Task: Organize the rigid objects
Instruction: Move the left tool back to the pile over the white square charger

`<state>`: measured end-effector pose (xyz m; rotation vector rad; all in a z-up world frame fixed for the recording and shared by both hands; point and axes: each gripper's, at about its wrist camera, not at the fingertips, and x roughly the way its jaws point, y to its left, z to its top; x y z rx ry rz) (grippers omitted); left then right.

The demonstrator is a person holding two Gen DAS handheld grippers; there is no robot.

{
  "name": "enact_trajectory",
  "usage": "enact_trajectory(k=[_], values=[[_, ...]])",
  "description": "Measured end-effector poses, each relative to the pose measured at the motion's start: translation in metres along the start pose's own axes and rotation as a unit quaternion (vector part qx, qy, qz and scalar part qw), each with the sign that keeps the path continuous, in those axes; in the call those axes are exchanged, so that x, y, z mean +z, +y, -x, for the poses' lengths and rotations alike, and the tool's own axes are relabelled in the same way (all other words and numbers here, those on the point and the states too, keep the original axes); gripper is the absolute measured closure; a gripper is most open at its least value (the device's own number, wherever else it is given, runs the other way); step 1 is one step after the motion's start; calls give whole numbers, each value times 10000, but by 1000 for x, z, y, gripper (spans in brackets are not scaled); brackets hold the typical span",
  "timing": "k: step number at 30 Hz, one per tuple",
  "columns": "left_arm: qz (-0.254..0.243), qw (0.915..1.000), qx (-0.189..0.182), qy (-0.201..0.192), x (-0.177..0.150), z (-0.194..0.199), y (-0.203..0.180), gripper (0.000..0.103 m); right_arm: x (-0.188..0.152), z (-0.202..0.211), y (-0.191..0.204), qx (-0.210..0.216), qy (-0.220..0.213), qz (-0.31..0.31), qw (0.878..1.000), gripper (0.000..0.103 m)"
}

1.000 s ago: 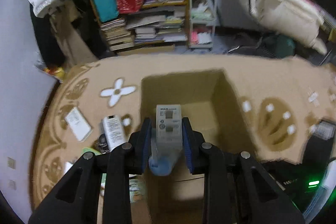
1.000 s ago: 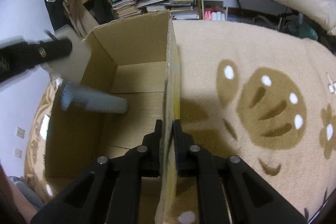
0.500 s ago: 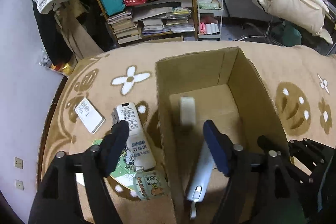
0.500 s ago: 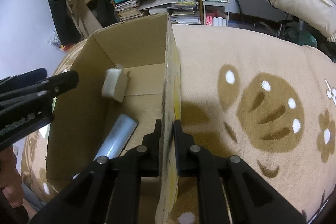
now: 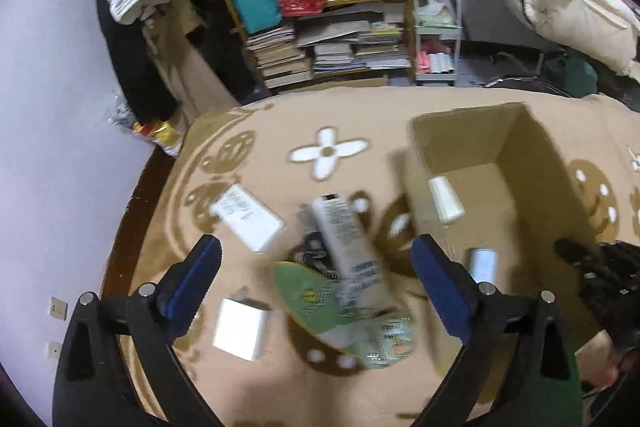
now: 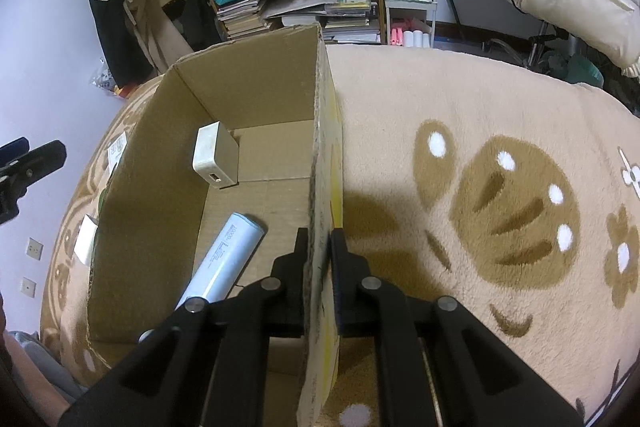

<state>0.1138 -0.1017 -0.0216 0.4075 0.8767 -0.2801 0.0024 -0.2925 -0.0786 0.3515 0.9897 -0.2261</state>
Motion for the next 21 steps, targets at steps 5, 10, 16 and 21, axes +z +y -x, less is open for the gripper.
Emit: enact_trajectory(k=[5,10,16,21], values=[[449,9977,277,427,-12,-39,46,2,0,0,0,1,1,4,10000,93],[1199,9892,207,815,-36,-73,86,2,-1,-1,0,5,11,-8,10000,93],[1750,9768,152,1227,-68,-106,111,2,-2,-2,-1,19,18,-26,10000,93],[1687,9736,199,1525,-86,-123,110,2,-2,-2,-2,19,20,-23,10000,93]])
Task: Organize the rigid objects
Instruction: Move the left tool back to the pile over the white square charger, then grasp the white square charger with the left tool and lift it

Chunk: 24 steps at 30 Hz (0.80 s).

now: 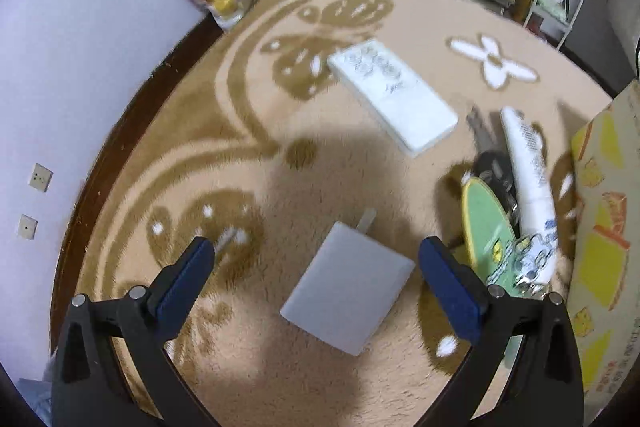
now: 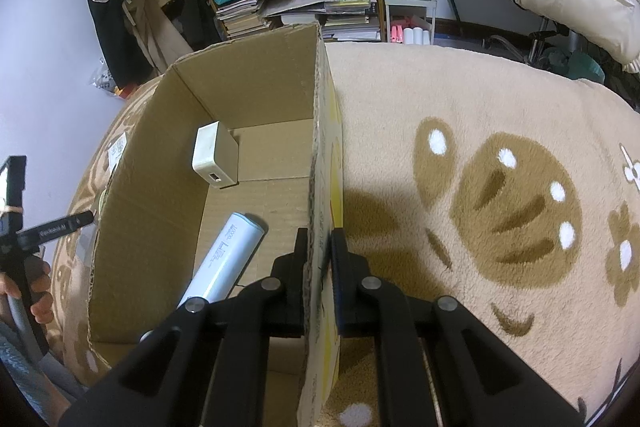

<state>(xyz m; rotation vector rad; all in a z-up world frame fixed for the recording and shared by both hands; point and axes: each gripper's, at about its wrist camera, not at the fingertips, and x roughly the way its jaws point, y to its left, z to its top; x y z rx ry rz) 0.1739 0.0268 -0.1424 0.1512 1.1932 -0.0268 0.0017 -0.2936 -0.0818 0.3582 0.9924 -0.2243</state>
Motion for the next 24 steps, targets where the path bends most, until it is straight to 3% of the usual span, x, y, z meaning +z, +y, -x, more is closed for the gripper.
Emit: enact_trajectory(k=[9,15,17,19,24], values=[[-523,9981,35,323,-19,-23,-18,5,0,0,-1,1,6,0,10000,93],[-546,9974,-190,424,-21,-19,-21,26,-2,-2,-2,-5,17,6,10000,93],[-606,9968,-313,405,-22,-16,-22,42,-3,-3,-4,-8,22,3,10000,93],[-579,9962,-490,438,-23,-12,-22,44,-3,-3,-4,-6,21,0,10000,93],[-751,9959,-344,368,-28,-5,-28,48,-3,-3,-3,-11,25,10,10000,93]])
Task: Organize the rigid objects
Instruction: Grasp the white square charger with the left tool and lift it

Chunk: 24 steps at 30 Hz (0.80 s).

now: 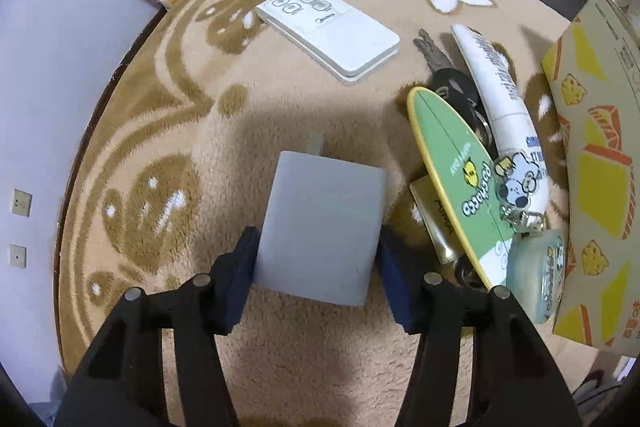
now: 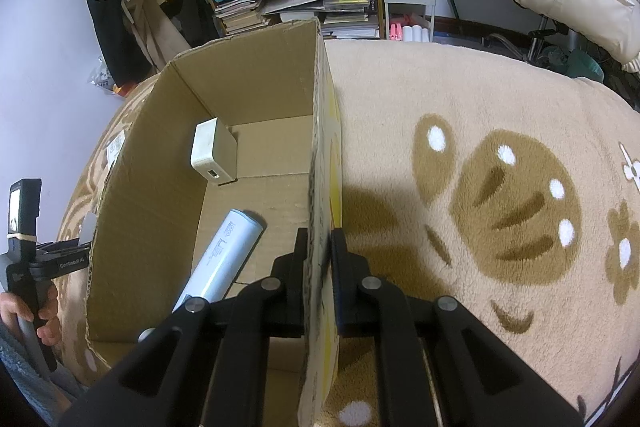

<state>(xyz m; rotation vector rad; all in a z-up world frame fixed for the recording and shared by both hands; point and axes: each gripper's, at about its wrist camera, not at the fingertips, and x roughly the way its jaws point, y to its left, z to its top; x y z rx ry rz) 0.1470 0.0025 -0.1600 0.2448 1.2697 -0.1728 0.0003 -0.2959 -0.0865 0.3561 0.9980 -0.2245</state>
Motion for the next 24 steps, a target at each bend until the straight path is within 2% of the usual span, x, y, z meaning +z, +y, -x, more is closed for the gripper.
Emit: enact_trajectory(k=[11,24], values=[[-81,9994,-78,-341,-11,34,-11,52,-4,-2,0,-36,-2,29,10000,93],[-154,9952,293,-917,-16,68,-20,52,-3,-2,0,-32,4,25,10000,93]])
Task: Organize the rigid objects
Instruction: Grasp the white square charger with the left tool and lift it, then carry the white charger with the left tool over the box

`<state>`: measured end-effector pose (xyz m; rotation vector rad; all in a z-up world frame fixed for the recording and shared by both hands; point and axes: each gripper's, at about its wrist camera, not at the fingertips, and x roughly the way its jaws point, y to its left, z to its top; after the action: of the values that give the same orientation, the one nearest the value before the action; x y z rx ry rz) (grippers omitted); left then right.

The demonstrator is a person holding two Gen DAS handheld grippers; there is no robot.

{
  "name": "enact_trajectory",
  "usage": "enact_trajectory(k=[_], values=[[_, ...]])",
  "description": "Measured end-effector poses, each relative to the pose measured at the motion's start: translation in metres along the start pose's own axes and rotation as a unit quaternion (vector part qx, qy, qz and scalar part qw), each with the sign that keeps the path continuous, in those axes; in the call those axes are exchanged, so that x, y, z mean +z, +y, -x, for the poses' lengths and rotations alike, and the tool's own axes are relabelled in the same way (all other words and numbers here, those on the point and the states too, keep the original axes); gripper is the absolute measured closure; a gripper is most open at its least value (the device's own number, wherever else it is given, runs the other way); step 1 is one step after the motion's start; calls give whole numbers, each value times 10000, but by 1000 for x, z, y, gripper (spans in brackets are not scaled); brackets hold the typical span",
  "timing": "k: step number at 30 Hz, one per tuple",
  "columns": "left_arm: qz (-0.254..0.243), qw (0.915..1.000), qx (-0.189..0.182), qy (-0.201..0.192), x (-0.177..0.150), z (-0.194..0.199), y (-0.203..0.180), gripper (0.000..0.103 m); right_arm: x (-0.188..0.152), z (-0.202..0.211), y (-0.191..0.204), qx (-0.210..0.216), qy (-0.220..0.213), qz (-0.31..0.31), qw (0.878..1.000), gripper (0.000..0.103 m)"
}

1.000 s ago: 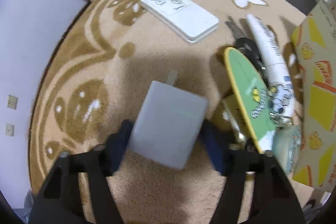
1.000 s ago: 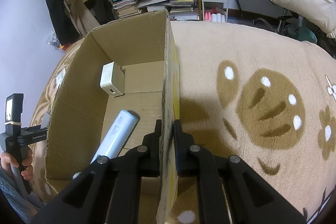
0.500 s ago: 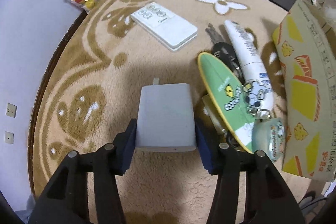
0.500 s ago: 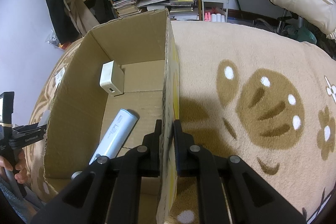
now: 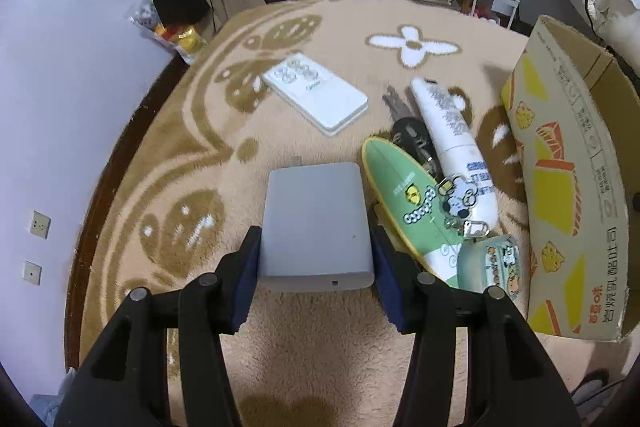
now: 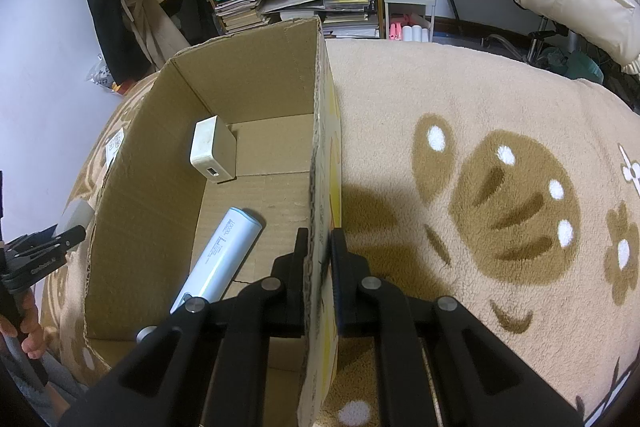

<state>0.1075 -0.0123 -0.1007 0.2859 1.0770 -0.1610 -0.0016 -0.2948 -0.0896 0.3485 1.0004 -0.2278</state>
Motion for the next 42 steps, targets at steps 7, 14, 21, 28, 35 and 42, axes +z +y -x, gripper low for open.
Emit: enact_trajectory(k=[7,14,21,28,35,42], values=[[-225,9968,151,-746,5,38,-17,52,0,0,0,-3,15,-6,10000,93],[-256,9907,204,-1324,9,78,-30,52,-1,0,0,-1,19,-6,10000,93],[-321,9870,93,-1570,18,104,-48,52,1,0,-1,0,20,-4,10000,93],[-521,9816,-276,-1818,33,123,-82,52,1,1,-1,2,20,-4,10000,93],[-776,9781,-478,-1870,38,126,-116,52,2,1,-1,4,23,-7,10000,93],[-925,9793,-614,-1692,36,113,-140,52,2,1,-1,9,28,-10,10000,93]])
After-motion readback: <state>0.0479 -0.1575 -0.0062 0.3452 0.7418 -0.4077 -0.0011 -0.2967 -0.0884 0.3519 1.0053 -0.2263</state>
